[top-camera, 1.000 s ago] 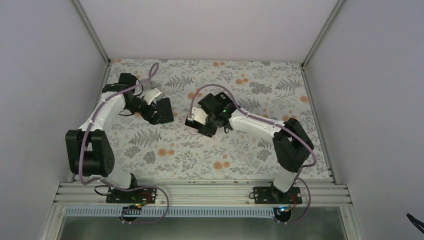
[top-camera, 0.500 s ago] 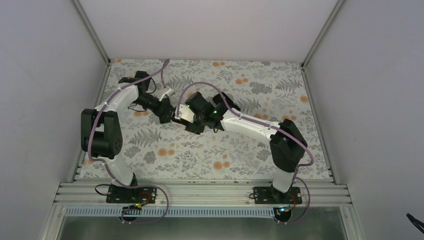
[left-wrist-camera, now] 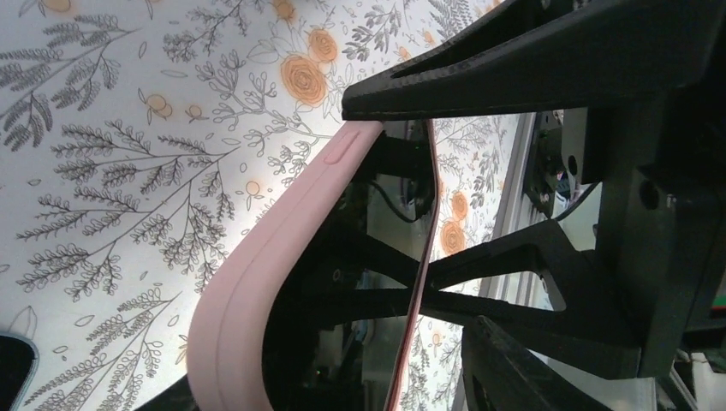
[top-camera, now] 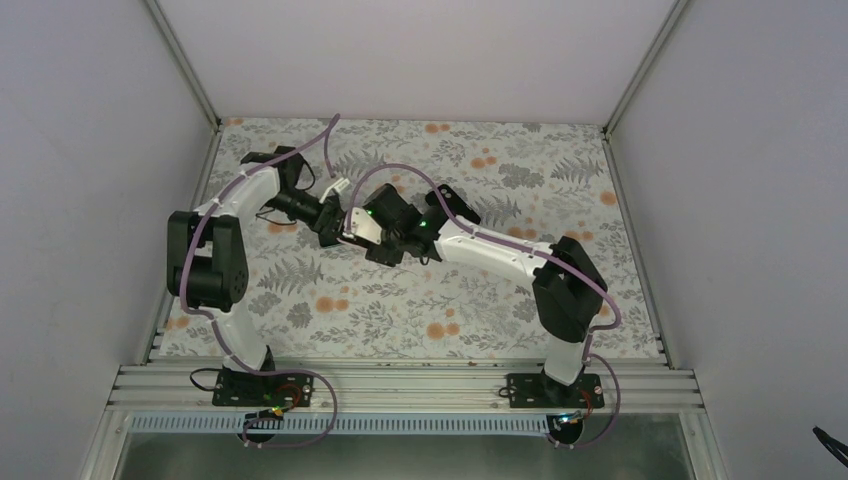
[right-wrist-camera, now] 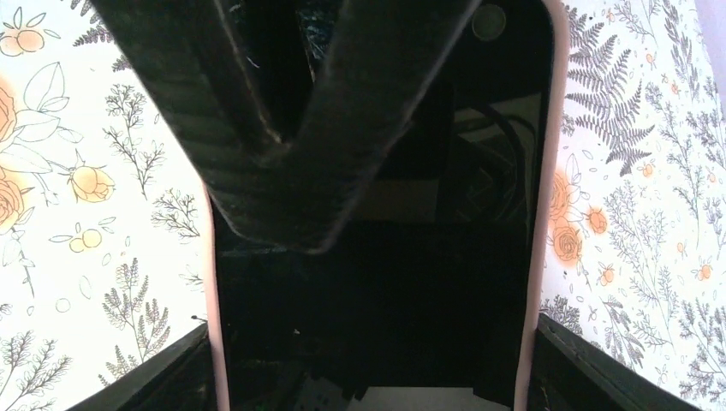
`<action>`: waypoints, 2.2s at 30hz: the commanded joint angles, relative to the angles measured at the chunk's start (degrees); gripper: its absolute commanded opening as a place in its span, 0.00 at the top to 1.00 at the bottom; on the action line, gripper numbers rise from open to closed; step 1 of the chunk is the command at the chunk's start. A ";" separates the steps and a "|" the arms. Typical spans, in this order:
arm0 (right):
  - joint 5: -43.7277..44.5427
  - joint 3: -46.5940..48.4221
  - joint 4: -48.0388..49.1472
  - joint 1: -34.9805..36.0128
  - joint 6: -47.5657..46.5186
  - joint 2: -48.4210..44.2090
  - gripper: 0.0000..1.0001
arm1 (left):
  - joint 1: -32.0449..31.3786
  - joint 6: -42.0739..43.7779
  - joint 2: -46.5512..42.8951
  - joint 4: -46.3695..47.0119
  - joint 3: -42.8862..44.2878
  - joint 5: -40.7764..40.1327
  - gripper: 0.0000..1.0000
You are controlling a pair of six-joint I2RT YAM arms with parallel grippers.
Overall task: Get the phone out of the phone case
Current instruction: Pick up the phone at the center of the board, then remove the phone case from the phone.
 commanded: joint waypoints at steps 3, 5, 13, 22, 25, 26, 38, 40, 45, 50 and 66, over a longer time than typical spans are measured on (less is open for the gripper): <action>2.20 3.37 3.49 0.63 -0.32 0.98 0.55 | -0.46 4.37 1.02 -4.59 1.65 5.31 0.60; 1.54 3.64 2.63 0.71 -0.29 1.22 0.53 | -0.46 5.38 1.15 -5.71 2.63 6.03 0.65; -3.20 3.43 -3.36 0.27 1.56 -2.51 0.08 | -0.46 7.73 1.74 -7.26 3.65 5.96 0.98; -16.47 -2.20 -12.75 -9.53 -3.66 -15.48 0.00 | -1.42 13.75 -2.96 -10.71 6.98 -1.06 0.98; -24.86 -1.53 -19.59 -14.00 -8.60 -16.47 0.00 | -3.75 15.29 -7.62 -9.15 6.10 -7.08 0.98; -26.71 -1.47 -21.10 -15.02 -10.15 -16.38 0.00 | -4.79 15.25 -9.30 -8.54 6.19 -8.77 0.98; -33.06 -2.71 -20.60 -19.54 -12.83 -14.47 0.00 | -10.39 15.03 -15.63 -9.61 9.52 -15.16 0.98; -33.90 -2.73 -20.34 -20.03 -12.86 -14.02 0.00 | -10.46 14.92 -16.41 -9.37 9.01 -15.16 0.98; -35.60 -2.71 -18.46 -20.52 -12.21 -12.50 0.01 | -10.50 14.82 -16.95 -9.46 8.81 -14.24 0.98; -36.32 -1.87 -17.38 -20.62 -11.52 -10.86 0.02 | -10.57 14.84 -16.97 -9.46 9.12 -12.86 0.98; -36.26 1.15 -14.18 -21.91 -8.78 -6.33 0.03 | -10.66 15.17 -16.94 -9.85 9.29 -10.96 0.98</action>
